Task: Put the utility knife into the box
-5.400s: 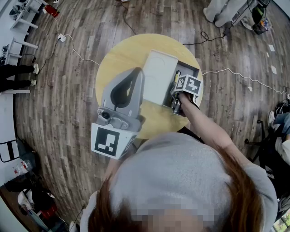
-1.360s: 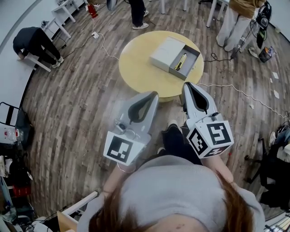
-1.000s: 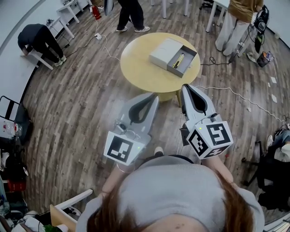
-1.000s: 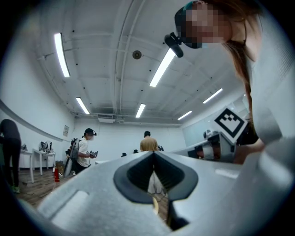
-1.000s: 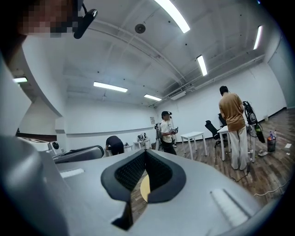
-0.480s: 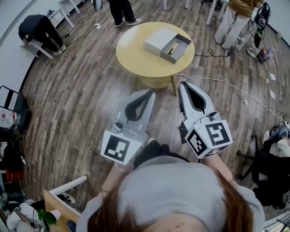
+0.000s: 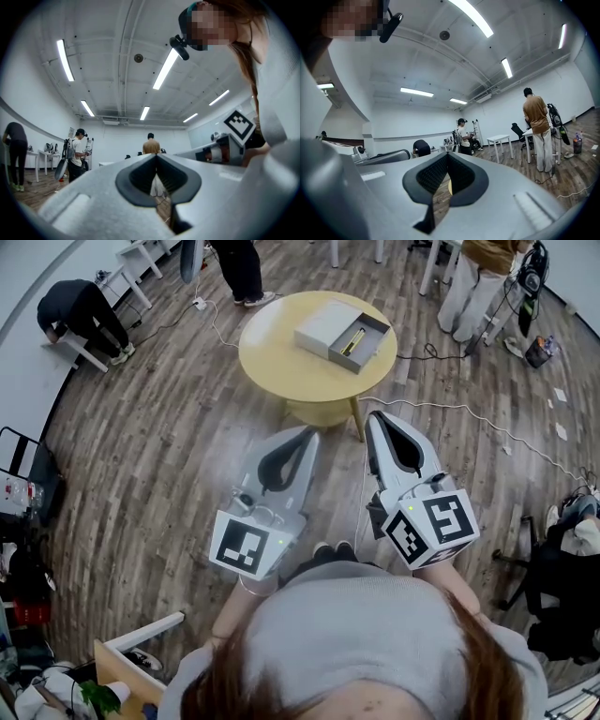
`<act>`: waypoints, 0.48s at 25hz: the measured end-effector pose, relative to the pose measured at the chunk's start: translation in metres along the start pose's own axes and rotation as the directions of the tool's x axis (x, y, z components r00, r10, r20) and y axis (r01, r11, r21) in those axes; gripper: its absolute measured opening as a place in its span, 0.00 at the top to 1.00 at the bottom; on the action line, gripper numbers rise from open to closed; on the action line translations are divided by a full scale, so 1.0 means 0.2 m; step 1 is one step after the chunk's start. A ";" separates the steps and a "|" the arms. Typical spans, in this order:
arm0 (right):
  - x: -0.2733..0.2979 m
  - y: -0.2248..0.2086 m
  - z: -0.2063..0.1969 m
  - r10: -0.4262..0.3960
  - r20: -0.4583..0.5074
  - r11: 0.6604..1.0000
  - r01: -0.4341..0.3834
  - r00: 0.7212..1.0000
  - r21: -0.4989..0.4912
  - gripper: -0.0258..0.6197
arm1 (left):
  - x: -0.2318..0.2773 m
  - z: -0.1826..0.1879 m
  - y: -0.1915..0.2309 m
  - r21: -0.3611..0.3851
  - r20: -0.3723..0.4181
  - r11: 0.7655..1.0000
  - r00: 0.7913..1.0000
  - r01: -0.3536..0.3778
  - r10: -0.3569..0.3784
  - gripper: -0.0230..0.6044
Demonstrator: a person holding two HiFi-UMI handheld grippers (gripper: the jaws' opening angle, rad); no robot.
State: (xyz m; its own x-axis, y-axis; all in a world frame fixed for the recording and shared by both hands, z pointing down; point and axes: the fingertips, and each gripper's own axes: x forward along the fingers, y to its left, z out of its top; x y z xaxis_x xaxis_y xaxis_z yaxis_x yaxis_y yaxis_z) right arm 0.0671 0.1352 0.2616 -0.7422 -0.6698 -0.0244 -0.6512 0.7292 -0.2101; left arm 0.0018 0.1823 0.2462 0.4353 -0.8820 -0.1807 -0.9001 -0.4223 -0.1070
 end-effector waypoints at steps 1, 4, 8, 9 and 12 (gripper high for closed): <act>-0.01 0.00 0.00 -0.002 -0.002 1.000 0.002 1.000 -0.001 0.96 | 0.00 0.00 -0.01 -0.005 -0.006 1.000 1.000 0.004 -0.004 0.96; -0.01 0.01 -0.01 -0.004 -0.006 1.000 0.004 1.000 -0.013 0.96 | -0.01 -0.01 -0.02 -0.016 -0.019 1.000 1.000 0.006 -0.006 0.96; -0.01 0.03 -0.03 0.001 -0.010 1.000 -0.001 1.000 0.003 0.96 | -0.03 -0.04 -0.02 -0.024 -0.033 1.000 0.999 0.002 -0.003 0.96; -0.01 0.03 -0.03 0.002 -0.011 1.000 -0.002 1.000 0.004 0.96 | -0.03 -0.04 -0.02 -0.024 -0.034 1.000 0.999 0.001 -0.002 0.96; 0.00 0.04 -0.04 0.010 -0.015 1.000 -0.010 1.000 0.006 0.96 | -0.04 -0.03 -0.01 -0.020 -0.029 1.000 1.000 -0.004 0.004 0.96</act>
State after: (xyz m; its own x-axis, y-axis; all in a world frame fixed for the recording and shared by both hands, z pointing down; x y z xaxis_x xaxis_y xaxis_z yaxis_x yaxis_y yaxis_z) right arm 0.0610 0.1428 0.2670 -0.7508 -0.6604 -0.0122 -0.6430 0.7350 -0.2154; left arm 0.0005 0.1886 0.2527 0.4310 -0.8894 -0.1523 -0.9023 -0.4224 -0.0865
